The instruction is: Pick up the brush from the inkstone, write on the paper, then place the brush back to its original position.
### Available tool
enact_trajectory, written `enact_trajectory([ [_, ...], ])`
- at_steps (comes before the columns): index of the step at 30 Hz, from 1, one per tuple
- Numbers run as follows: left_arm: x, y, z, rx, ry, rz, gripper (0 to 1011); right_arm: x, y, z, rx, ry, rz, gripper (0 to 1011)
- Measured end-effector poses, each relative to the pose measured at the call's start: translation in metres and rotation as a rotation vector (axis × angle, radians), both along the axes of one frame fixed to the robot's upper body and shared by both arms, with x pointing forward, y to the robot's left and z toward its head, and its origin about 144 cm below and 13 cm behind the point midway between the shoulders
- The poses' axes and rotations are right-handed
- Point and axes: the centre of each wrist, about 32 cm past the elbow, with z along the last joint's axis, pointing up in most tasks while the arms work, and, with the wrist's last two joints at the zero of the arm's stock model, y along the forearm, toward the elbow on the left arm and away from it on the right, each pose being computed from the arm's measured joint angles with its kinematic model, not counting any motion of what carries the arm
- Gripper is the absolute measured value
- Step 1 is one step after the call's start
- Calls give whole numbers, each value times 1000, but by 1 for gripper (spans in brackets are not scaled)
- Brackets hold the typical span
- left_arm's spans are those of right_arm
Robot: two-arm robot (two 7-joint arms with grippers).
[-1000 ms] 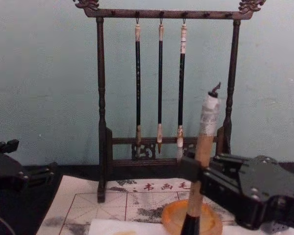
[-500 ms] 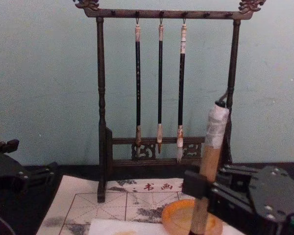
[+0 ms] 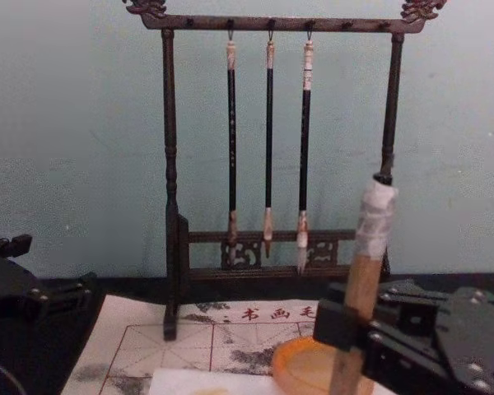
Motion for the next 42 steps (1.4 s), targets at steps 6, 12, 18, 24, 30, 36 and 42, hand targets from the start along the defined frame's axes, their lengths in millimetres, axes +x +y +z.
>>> enact_trajectory([
  [6, 0, 0, 0, 0, 0, 0, 1001, -4, -2, 1, -1, -1, 12, 200],
  [12, 0, 0, 0, 0, 0, 0, 1001, -6, -3, 3, 6, -7, 16, 200],
  [18, 0, 0, 0, 0, 0, 0, 1001, -6, -4, 8, 37, -18, 2, 200],
  [24, 0, 0, 0, 0, 0, 0, 1001, -1, -4, 14, 85, -22, -37, 200],
  [30, 0, 0, 0, 0, 0, 0, 1001, 10, -3, 19, 125, -4, -101, 200],
  [36, 0, 0, 0, 0, 0, 0, 1001, 22, -1, 21, 147, 24, -150, 200],
  [42, 0, 0, 0, 0, 0, 0, 1001, 35, 1, 23, 162, 74, -208, 200],
])
